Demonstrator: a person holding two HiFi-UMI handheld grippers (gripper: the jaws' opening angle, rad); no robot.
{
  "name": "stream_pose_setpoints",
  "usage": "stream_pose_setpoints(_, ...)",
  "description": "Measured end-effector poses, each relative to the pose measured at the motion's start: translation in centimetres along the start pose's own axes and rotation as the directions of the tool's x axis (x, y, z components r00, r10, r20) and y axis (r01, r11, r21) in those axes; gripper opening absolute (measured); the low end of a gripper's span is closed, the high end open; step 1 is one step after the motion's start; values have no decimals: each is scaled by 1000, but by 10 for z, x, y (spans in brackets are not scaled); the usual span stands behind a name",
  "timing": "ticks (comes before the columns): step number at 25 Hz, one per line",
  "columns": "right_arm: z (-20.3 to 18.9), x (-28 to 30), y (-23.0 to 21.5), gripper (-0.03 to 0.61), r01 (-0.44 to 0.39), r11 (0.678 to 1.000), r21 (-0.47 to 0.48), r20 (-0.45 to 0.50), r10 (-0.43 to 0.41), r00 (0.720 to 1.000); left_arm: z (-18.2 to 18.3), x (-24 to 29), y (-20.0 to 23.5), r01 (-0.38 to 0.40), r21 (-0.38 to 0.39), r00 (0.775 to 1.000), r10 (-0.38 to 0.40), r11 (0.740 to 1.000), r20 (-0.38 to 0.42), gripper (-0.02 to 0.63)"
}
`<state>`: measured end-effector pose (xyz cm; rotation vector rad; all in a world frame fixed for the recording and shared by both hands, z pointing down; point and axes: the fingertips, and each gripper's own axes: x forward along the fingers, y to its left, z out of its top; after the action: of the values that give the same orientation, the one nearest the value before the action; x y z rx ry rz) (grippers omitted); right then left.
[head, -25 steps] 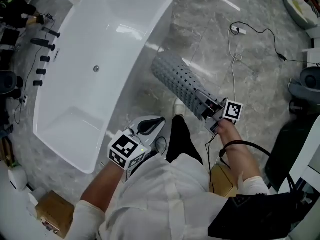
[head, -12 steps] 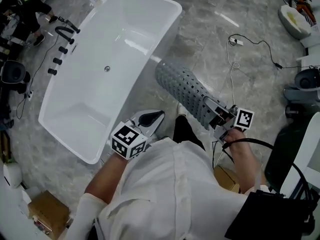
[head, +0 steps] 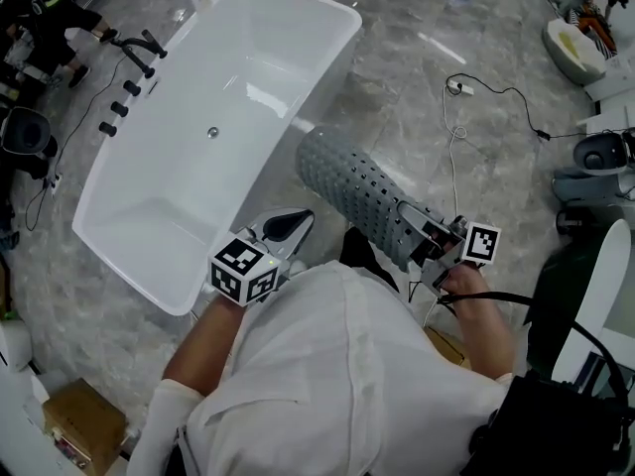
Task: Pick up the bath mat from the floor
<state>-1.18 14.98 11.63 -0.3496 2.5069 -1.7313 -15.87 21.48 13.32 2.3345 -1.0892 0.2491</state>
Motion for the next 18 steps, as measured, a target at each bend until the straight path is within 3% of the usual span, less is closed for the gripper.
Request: stream_pose_setpoints(18, -25, 8, 22, 12, -34, 999, -18, -26, 34, 999, -5, -28, -5, -34, -2, 999, 34, 999, 37, 6)
